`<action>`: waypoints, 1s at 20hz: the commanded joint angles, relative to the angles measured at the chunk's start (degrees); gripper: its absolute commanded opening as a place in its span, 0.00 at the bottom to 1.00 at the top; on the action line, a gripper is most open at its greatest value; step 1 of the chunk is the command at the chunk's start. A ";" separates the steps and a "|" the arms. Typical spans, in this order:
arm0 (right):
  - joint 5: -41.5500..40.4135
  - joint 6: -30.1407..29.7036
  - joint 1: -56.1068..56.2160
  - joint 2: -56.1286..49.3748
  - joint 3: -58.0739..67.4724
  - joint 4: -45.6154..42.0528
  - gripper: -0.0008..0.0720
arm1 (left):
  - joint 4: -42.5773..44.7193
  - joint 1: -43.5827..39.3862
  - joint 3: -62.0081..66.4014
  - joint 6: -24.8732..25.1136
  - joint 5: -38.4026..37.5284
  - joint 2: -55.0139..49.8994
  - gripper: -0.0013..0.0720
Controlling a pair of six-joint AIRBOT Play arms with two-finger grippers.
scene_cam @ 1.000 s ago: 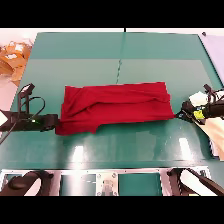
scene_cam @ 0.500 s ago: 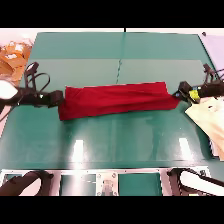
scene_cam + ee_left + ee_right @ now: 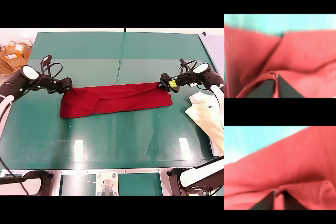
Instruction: Fold the shirts.
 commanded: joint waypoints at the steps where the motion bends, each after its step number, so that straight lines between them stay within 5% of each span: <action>1: -2.14 0.57 -0.72 -4.17 4.20 0.13 0.47 | -1.31 1.20 2.43 1.44 6.80 -2.84 0.88; 7: 16.63 -9.88 -9.73 -4.26 13.33 0.11 0.82 | -1.68 10.27 11.47 -1.66 -10.54 0.15 0.94; 10: 21.88 -14.12 -12.72 -6.62 13.29 0.15 0.86 | -1.75 10.80 12.00 -1.49 -16.55 0.33 0.90; 12: 22.60 -16.68 -13.07 -9.11 13.29 0.15 0.86 | -2.08 10.51 12.00 -1.31 -18.12 0.31 0.27; 13: 22.58 -17.84 -12.98 -10.29 13.31 0.20 0.86 | -2.21 10.51 12.00 -0.81 -18.64 0.31 0.07; 20: 23.89 -20.63 -10.58 -16.85 13.31 1.11 0.86 | -3.56 9.03 12.00 -0.74 -19.17 0.28 0.05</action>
